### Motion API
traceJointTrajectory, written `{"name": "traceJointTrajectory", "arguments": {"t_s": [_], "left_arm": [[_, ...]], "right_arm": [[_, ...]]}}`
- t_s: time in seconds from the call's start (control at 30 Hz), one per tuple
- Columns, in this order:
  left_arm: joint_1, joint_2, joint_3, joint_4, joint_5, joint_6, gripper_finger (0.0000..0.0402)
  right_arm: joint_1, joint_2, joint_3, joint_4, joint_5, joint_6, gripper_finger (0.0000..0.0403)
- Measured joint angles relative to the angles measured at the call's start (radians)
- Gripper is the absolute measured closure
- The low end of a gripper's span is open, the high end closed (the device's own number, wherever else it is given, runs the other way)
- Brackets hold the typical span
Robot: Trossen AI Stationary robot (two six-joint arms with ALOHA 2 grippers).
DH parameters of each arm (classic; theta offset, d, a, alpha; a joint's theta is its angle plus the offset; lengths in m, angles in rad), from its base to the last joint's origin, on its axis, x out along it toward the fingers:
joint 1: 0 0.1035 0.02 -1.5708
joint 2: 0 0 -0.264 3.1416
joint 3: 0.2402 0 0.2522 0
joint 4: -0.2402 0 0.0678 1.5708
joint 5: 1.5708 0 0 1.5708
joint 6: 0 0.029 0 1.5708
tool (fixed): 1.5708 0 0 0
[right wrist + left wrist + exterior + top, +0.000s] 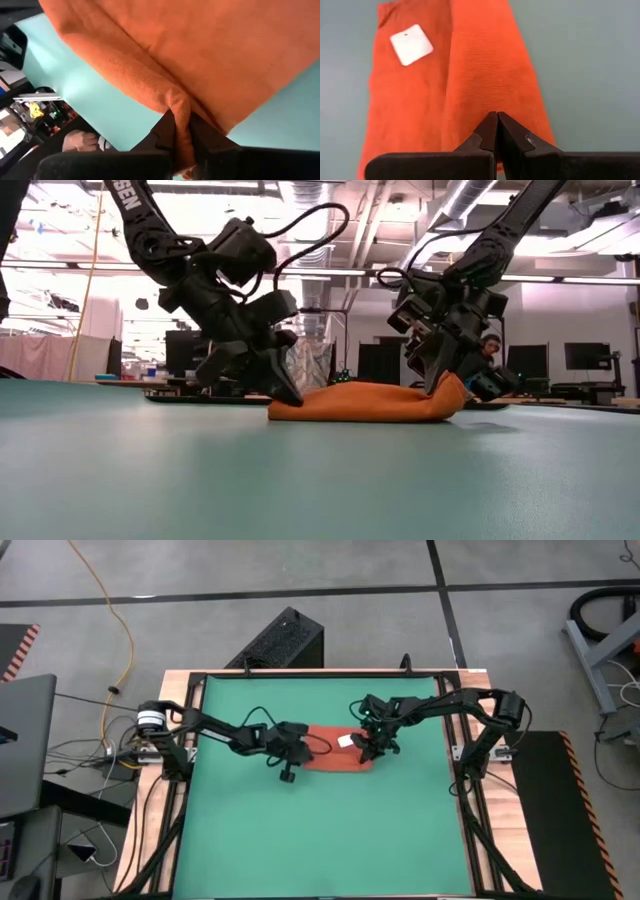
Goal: Roll towel
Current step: Roll the orange microfiber towel
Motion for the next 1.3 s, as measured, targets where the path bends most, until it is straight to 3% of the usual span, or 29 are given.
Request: {"name": "traceJointTrajectory", "arguments": {"t_s": [0.57, 1.03, 1.2, 1.3], "left_arm": [[0.000, 0.084, 0.003, -0.005, 0.011, -0.064, 0.0401], [0.007, 0.102, 0.002, -0.026, 0.010, -0.079, 0.0401], [0.007, 0.102, 0.001, -0.026, 0.006, -0.105, 0.0401], [0.008, 0.103, 0.000, -0.025, 0.005, -0.120, 0.0401]], "right_arm": [[-0.017, -0.032, 0.000, 0.036, 0.116, -0.114, 0.0315], [-0.102, -0.120, 0.000, -0.125, 0.302, -0.271, 0.0217], [-0.107, -0.202, 0.000, -0.101, 0.406, -0.400, 0.0212], [-0.044, -0.293, -0.004, -0.062, 0.505, -0.485, 0.0223]]}}
